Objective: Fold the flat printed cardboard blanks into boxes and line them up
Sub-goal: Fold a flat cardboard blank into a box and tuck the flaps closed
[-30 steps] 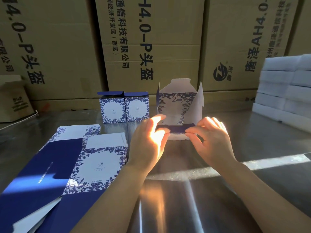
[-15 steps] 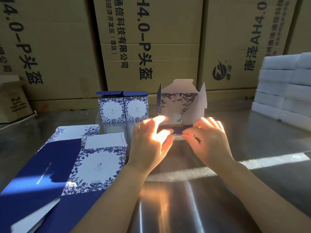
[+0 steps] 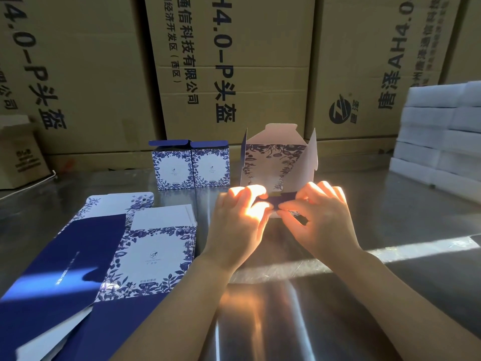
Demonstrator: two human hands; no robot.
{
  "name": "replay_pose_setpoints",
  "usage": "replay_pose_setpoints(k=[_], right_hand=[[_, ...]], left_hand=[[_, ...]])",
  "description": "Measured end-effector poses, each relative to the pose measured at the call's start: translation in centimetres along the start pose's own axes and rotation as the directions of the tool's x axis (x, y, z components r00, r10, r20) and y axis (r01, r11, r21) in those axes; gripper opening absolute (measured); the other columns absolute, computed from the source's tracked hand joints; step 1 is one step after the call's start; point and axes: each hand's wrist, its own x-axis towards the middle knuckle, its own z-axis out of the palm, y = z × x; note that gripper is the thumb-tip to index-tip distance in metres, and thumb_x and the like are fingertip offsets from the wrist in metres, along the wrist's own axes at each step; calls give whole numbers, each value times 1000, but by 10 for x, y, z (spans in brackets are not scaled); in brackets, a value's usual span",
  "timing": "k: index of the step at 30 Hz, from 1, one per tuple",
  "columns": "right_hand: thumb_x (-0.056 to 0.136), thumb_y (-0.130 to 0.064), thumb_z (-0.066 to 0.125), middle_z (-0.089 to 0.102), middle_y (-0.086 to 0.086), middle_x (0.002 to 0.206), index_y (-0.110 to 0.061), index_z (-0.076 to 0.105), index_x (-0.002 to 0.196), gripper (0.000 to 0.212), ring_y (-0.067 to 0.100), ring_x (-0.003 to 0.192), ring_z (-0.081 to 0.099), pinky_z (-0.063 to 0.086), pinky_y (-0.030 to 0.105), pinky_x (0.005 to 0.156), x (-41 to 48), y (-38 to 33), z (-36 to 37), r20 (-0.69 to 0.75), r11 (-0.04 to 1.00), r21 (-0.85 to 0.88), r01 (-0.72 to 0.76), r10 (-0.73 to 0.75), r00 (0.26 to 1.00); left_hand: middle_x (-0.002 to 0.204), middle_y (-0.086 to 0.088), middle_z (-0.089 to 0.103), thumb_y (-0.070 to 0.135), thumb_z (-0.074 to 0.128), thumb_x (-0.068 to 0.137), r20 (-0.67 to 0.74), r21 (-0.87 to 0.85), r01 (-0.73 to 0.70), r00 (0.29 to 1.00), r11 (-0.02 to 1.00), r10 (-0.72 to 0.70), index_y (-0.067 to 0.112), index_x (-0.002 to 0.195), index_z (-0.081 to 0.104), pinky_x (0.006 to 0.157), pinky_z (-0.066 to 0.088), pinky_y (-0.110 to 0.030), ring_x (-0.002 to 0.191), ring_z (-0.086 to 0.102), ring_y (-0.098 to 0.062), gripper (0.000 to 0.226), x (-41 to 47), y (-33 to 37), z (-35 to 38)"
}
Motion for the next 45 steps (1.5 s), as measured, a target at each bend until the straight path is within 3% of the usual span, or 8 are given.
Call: replay_pose_setpoints(k=[10, 16, 26, 38, 43, 45], right_hand=[[74, -19, 72, 52, 1, 62, -19, 73, 66, 9, 26, 56, 50, 42, 35, 57, 2, -4, -1, 8, 998, -39, 55, -55, 998], [74, -27, 74, 53, -2, 63, -24, 75, 67, 7, 23, 59, 49, 37, 33, 61, 1, -1, 1, -20, 997, -64, 47, -48, 999], [74, -18, 72, 55, 0, 66, -18, 74, 71, 4, 26, 60, 50, 29, 33, 64, 2, 6, -4, 16, 997, -68, 42, -41, 999], [73, -22, 74, 56, 2, 67, -18, 76, 76, 5, 27, 62, 53, 38, 35, 65, 3, 17, -6, -12, 999, -52, -8, 7, 1000], [70, -14, 82, 57, 1, 66, -17, 76, 75, 8, 28, 61, 51, 38, 35, 66, 2, 21, -4, -4, 999, -30, -35, 35, 999], [71, -18, 79, 57, 0, 66, -19, 76, 75, 5, 26, 60, 51, 36, 33, 67, 2, 22, -5, -14, 999, -27, -40, 39, 999]], left_hand=[[91, -2, 68, 25, 61, 83, 7, -10, -5, 1000, 1000, 5, 16, 75, 74, 71, 36, -29, 88, 42, -18, 18, 0, 3, 0], [92, -3, 68, 25, 60, 83, -17, -17, 17, 1000, 1000, -18, 15, 75, 74, 73, 37, -30, 89, 43, -19, 19, 0, 1, 1], [93, -9, 66, 23, 79, 75, -13, -6, 98, 995, 995, -98, 13, 80, 75, 76, 37, -31, 88, 43, -21, 12, -6, -10, 4], [95, -8, 64, 21, 78, 74, -43, -45, 147, 988, 988, -149, 10, 86, 76, 75, 47, -35, 89, 45, -19, 16, -8, -11, 4], [102, -4, 64, 22, 79, 71, -3, -173, 336, 940, 926, -341, 10, 94, 71, 81, 41, -28, 90, 42, -16, 27, -7, -15, 2], [103, -6, 64, 22, 81, 69, 25, -155, 354, 935, 922, -354, 9, 94, 73, 85, 37, -19, 92, 41, -15, 29, -6, -17, 1]])
